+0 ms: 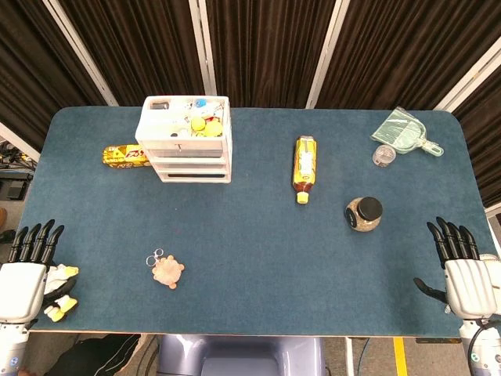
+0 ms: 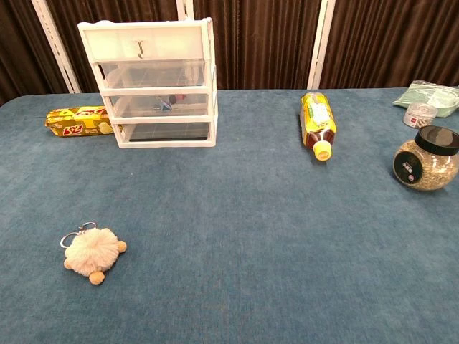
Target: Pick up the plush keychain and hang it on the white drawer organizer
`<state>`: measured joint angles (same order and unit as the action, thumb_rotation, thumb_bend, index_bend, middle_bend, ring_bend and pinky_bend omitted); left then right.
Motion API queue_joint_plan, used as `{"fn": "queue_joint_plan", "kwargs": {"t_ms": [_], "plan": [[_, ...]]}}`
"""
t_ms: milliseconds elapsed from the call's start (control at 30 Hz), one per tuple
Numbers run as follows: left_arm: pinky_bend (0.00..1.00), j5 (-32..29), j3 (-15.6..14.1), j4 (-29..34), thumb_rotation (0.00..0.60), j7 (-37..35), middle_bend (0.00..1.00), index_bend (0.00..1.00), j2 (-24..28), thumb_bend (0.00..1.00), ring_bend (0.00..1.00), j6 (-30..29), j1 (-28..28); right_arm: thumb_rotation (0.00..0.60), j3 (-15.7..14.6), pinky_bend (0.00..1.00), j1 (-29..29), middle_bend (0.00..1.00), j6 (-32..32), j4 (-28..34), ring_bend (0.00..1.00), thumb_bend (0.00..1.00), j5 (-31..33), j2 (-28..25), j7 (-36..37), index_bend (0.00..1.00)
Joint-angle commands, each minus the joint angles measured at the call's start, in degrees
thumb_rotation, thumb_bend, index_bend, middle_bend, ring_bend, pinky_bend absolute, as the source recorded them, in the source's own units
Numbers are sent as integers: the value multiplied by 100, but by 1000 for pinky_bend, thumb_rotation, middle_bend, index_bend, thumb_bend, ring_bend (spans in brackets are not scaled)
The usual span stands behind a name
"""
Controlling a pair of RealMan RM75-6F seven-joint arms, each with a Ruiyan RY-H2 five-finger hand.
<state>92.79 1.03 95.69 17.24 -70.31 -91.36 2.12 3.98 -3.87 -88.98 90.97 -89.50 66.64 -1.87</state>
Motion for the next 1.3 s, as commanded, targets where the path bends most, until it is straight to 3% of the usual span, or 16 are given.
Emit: {"fn": "queue_joint_plan", "kwargs": {"t_ms": [33,1167,1233,1300], "plan": [[0,2,-1,2,600,-1,0,0,2,22,0,-1,-1,600,-1,0,0,0,2,3,0,5,0,-1,3,0],[6,-10,47,-34,600,201,7,0,-37,22,1,254,176,600,6,0,51,0,-36,32,0,6,49,-65,83,0],[123,-1,139,-77,600,330,168,36,-41,28,123,319,283,600,0,0,54,0,-40,38,0,6,40,-64,76,0],[356,-59,265,-80,600,437,495,165,-51,41,394,423,411,600,2,0,59,0,-48,43,0,6,40,-66,77,0]]}}
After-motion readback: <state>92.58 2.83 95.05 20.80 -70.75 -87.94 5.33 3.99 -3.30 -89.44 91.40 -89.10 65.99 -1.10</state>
